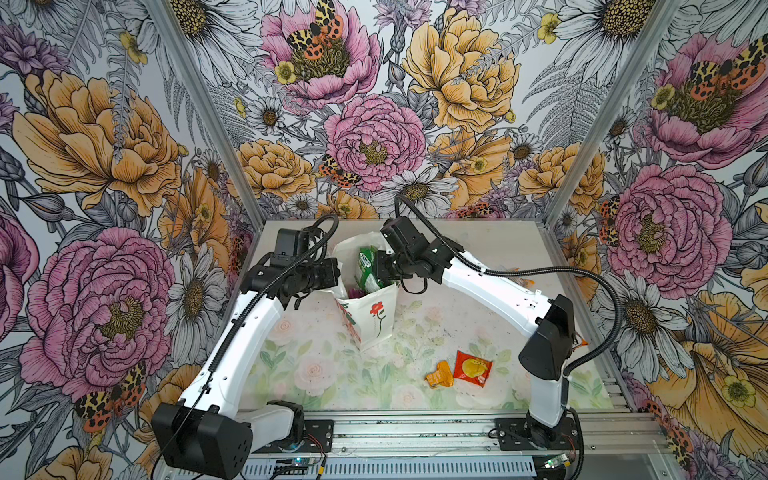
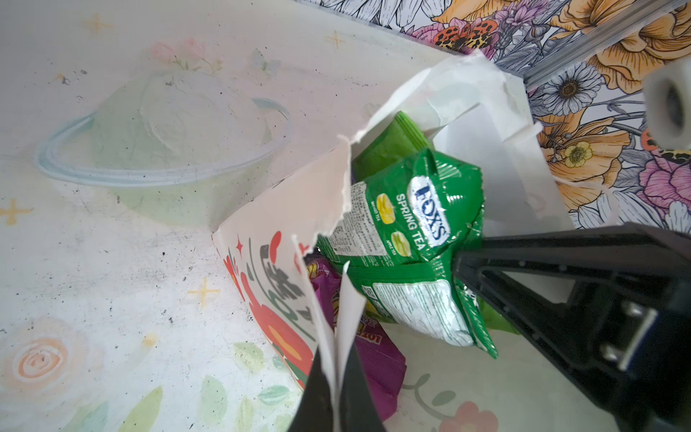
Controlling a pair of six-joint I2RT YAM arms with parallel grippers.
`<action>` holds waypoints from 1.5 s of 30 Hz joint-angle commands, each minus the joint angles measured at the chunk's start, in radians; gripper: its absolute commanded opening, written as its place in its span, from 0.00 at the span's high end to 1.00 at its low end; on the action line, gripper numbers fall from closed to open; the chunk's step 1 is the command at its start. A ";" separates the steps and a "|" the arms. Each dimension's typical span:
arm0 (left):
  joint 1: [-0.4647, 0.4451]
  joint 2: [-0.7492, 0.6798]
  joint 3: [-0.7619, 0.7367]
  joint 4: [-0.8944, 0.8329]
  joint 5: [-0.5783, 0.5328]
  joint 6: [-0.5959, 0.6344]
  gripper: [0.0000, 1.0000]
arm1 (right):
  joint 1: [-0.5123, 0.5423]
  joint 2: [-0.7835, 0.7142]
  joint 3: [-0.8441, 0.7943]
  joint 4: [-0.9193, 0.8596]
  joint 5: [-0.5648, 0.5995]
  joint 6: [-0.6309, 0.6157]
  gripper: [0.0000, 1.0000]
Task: Place the snacks into the paper bag
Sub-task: 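Open the right gripper to release the pack while the left gripper holds the bag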
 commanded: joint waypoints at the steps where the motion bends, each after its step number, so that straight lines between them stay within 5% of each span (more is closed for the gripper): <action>1: 0.009 -0.021 0.000 0.070 -0.023 0.025 1.00 | 0.014 0.005 0.063 -0.072 0.057 -0.035 0.64; 5: 0.010 -0.019 0.000 0.070 -0.022 0.025 1.00 | 0.023 -0.022 0.077 -0.088 0.099 -0.052 0.49; 15: 0.010 -0.017 0.000 0.071 -0.021 0.026 1.00 | 0.011 -0.082 0.116 -0.150 0.173 -0.093 0.40; 26: 0.010 -0.013 0.001 0.070 -0.017 0.025 1.00 | -0.088 -0.115 0.061 -0.150 0.224 -0.099 0.38; 38: -0.012 0.003 0.013 0.068 -0.017 0.023 1.00 | -0.074 0.000 0.095 -0.150 0.090 -0.098 0.43; 40: -0.028 0.010 0.018 0.067 -0.024 0.018 1.00 | -0.073 0.011 0.094 -0.151 0.067 -0.101 0.49; 44: -0.073 0.039 0.068 0.035 -0.058 0.007 1.00 | -0.073 0.003 0.087 -0.151 0.044 -0.117 0.97; 45: -0.088 0.052 0.091 0.019 -0.072 0.008 1.00 | -0.071 -0.010 0.085 -0.151 0.045 -0.123 1.00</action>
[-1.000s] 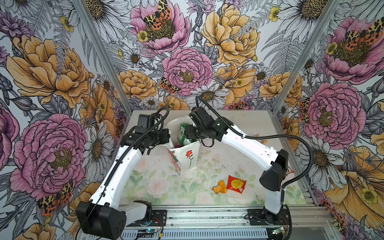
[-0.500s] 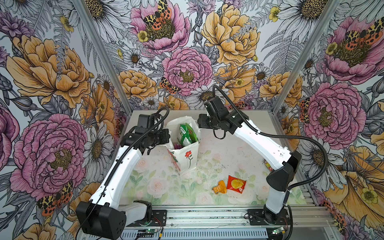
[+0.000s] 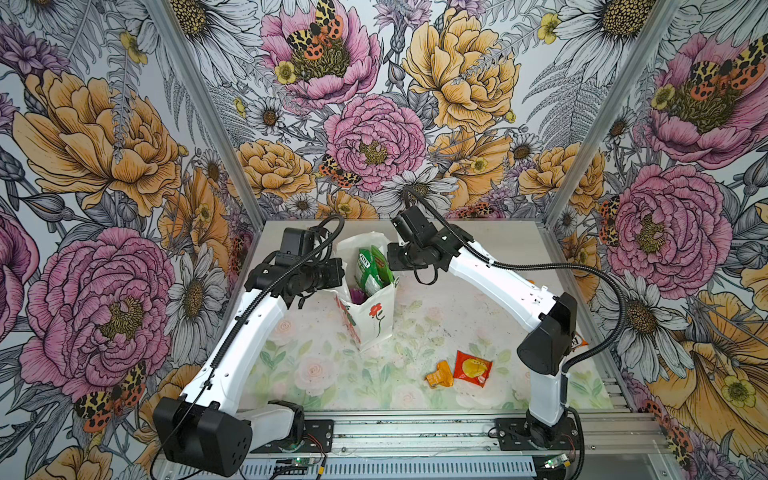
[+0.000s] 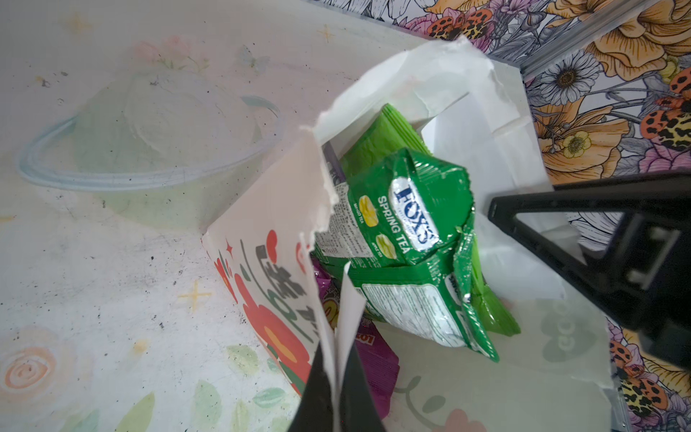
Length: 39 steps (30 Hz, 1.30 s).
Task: Place the snacks into the paper bag
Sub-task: 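Open the right gripper to release the pack while the left gripper holds the bag, then withdraw the right gripper from the bag toward the orange-pink Fox's candy pack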
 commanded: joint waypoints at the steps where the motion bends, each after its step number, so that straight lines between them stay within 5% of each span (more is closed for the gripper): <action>1: -0.047 0.031 0.084 0.006 -0.067 0.008 1.00 | 0.007 -0.035 0.008 0.002 -0.012 -0.027 1.00; 8: -0.118 0.149 0.294 -0.108 -0.176 0.015 1.00 | 0.004 -0.283 -0.150 0.096 0.142 -0.009 1.00; 14: -0.225 0.218 0.446 -0.097 -0.204 -0.018 1.00 | -0.050 -0.468 -0.382 0.212 0.144 0.077 1.00; 21: -0.260 0.360 0.368 -0.135 -0.238 -0.013 1.00 | -0.098 -0.464 -0.578 0.284 -0.011 0.137 1.00; 29: -0.241 0.335 0.382 -0.122 -0.218 0.000 1.00 | -0.100 -0.420 -0.536 0.289 -0.069 0.115 1.00; 33: -0.234 0.291 0.332 -0.068 -0.197 0.003 1.00 | -0.099 -0.421 -0.508 0.286 -0.058 0.098 0.83; 39: -0.226 0.287 0.312 -0.064 -0.189 0.005 1.00 | -0.117 -0.462 -0.484 0.251 -0.043 0.057 0.46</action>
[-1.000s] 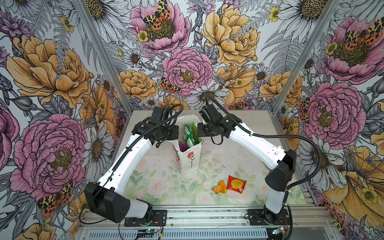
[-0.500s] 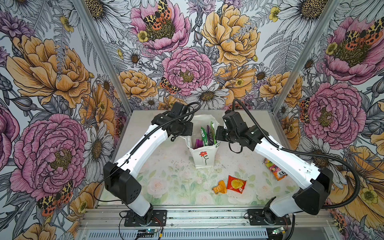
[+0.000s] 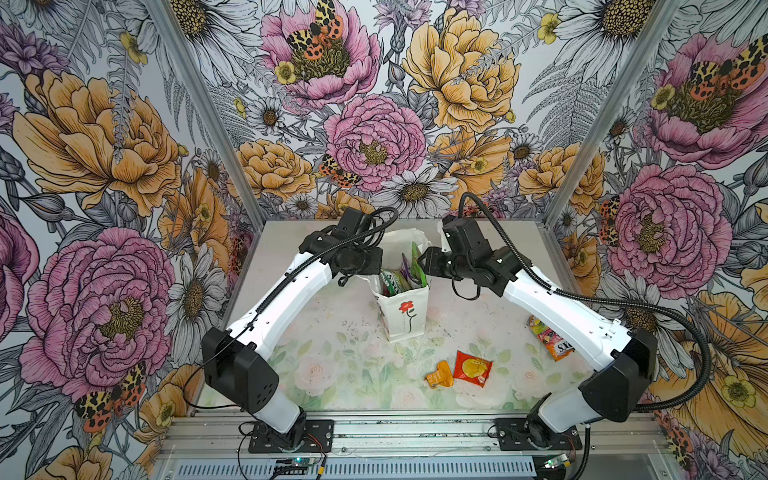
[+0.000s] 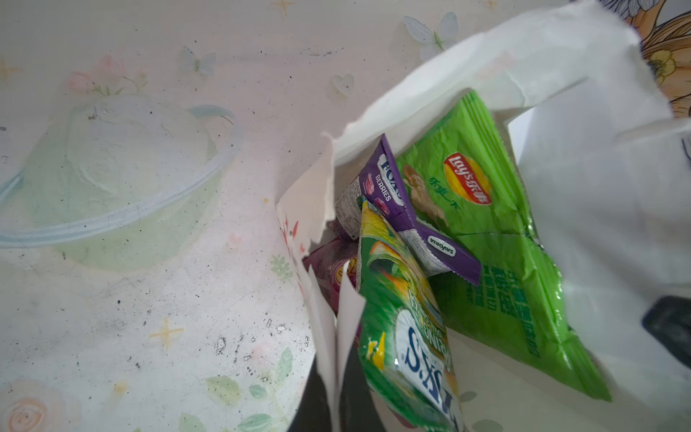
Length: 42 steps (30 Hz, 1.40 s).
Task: Place the snacks into the paper bag
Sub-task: 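Withdraw the right gripper from the bag toward the orange-pink Fox's candy pack, then lower the right gripper and close it on the Fox's candy pack edge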
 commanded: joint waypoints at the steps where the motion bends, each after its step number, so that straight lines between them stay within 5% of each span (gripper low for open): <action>1: 0.021 -0.039 -0.011 0.059 0.014 0.020 1.00 | -0.015 -0.053 0.029 -0.027 0.014 -0.038 0.42; 4: 0.033 -0.047 -0.023 0.071 0.030 0.016 1.00 | -0.047 -0.125 0.007 -0.065 0.057 -0.049 0.19; 8: 0.050 -0.043 -0.030 0.075 0.042 0.015 1.00 | -0.129 -0.244 -0.045 -0.168 0.235 -0.025 0.04; 16: 0.053 -0.043 -0.038 0.084 0.055 0.015 1.00 | -0.426 -0.392 -0.243 -0.213 0.142 -0.044 0.00; 32: 0.049 -0.048 -0.041 0.084 0.055 0.017 1.00 | -0.929 -0.434 -0.578 -0.203 0.162 0.043 0.00; 42: 0.050 -0.052 -0.040 0.085 0.048 0.023 1.00 | -1.047 -0.508 -0.780 -0.062 0.231 0.083 0.00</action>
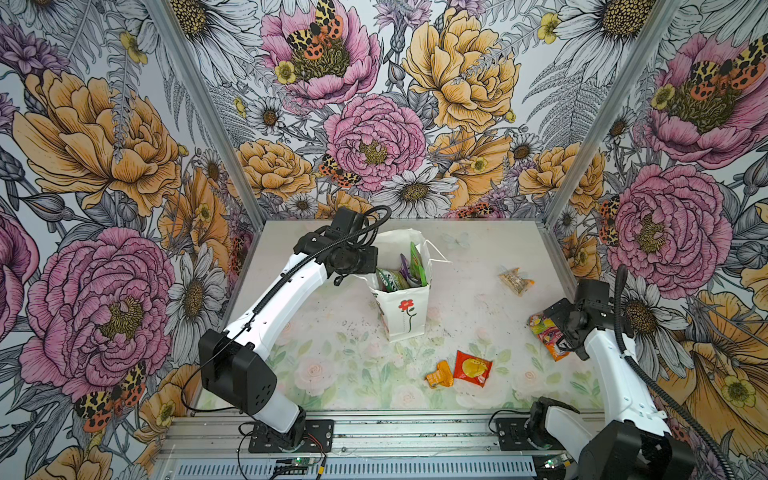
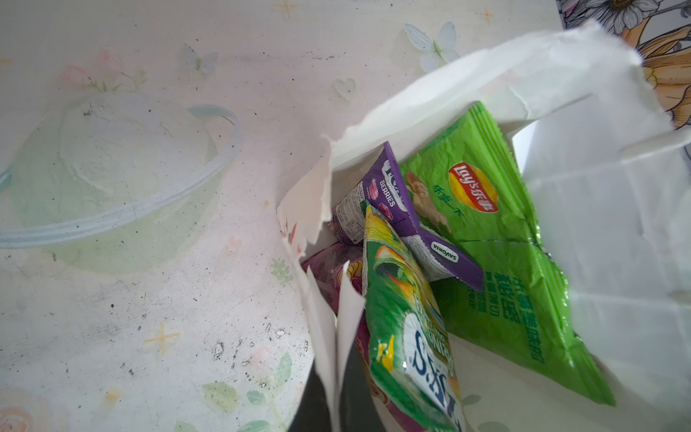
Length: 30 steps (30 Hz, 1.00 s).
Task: Place the snacks into the paper bag
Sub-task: 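Lower the right gripper and close it on the Fox's candy pack edge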
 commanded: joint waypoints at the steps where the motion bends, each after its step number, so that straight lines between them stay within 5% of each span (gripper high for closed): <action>1: 0.007 -0.038 -0.005 0.052 0.004 0.022 1.00 | -0.048 0.004 -0.050 0.087 0.037 0.031 0.00; 16: 0.008 -0.031 -0.005 0.054 -0.007 0.025 1.00 | -0.278 0.127 -0.186 0.303 -0.256 -0.022 0.03; 30: 0.005 -0.026 -0.007 0.054 -0.006 0.025 1.00 | -0.342 0.261 -0.232 0.454 -0.420 -0.063 0.20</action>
